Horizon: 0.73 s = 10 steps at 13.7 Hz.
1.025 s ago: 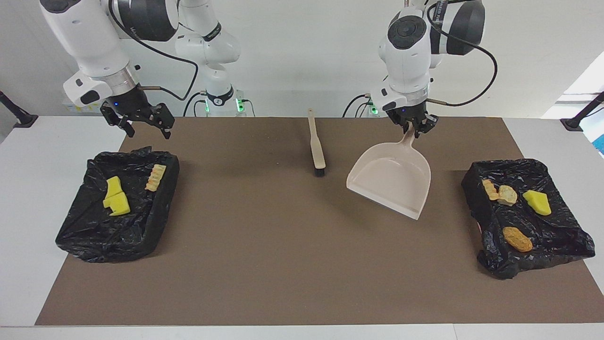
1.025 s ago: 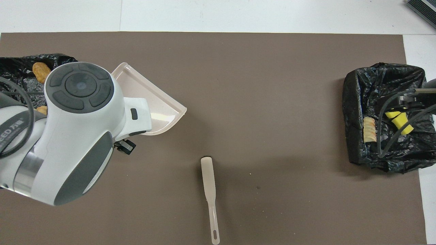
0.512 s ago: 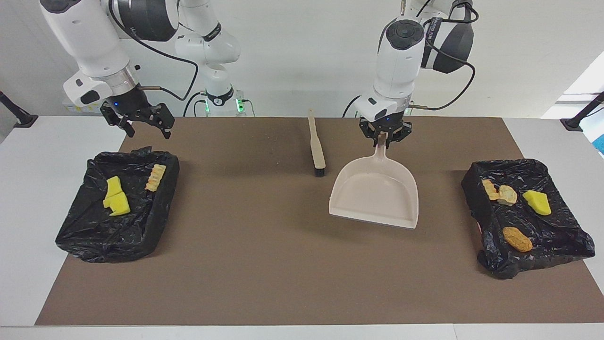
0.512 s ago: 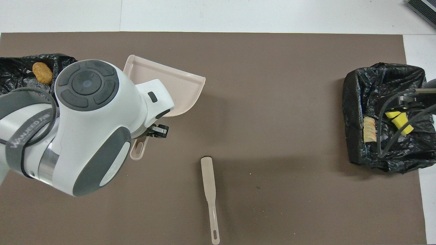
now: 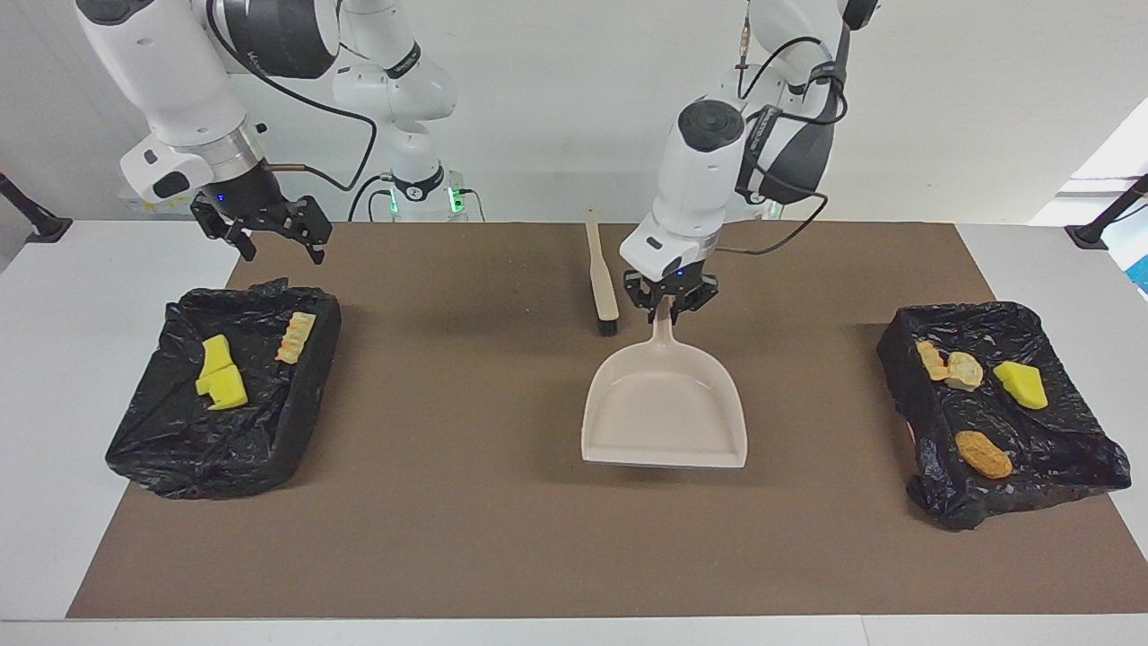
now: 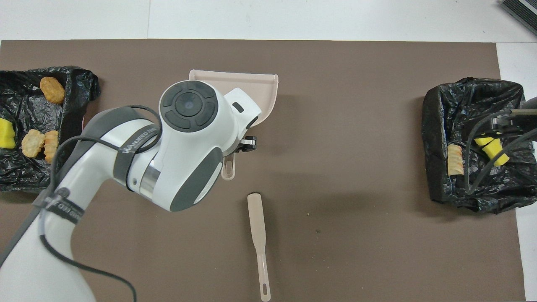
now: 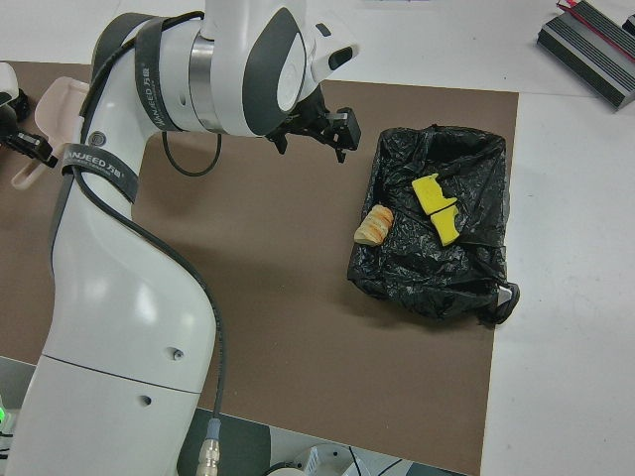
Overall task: Sweep and dump trash in bin
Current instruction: 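Lower the dustpan onto the table center and open the left gripper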
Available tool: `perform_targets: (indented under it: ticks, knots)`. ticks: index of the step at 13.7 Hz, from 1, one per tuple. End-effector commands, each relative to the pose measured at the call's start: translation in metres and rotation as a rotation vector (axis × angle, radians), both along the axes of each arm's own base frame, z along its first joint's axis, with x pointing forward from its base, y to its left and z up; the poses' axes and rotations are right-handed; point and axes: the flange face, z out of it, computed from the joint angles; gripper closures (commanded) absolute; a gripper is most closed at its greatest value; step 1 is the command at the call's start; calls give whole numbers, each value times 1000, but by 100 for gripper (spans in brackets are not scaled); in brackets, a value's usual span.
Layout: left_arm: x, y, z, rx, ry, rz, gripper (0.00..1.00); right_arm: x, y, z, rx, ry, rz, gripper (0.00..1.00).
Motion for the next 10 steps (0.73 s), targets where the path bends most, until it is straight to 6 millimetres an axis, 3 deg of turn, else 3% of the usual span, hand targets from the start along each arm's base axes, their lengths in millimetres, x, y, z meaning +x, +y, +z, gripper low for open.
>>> perform_targets:
  ticks: [1, 3, 5, 10]
  knots:
    - [11, 0, -14, -44, -9, 74, 100, -4, 1, -1, 15, -2, -10, 0]
    - [9, -7, -21, -67, -30, 71, 100, -5, 1, 0, 15, -2, -11, 0]
    - [5, -9, -45, -57, -19, 52, 100, -5, 0, -1, 15, -1, -13, 0]
    - [2, -9, -62, -56, -14, 52, 100, -5, 1, 0, 14, -4, -11, 0]
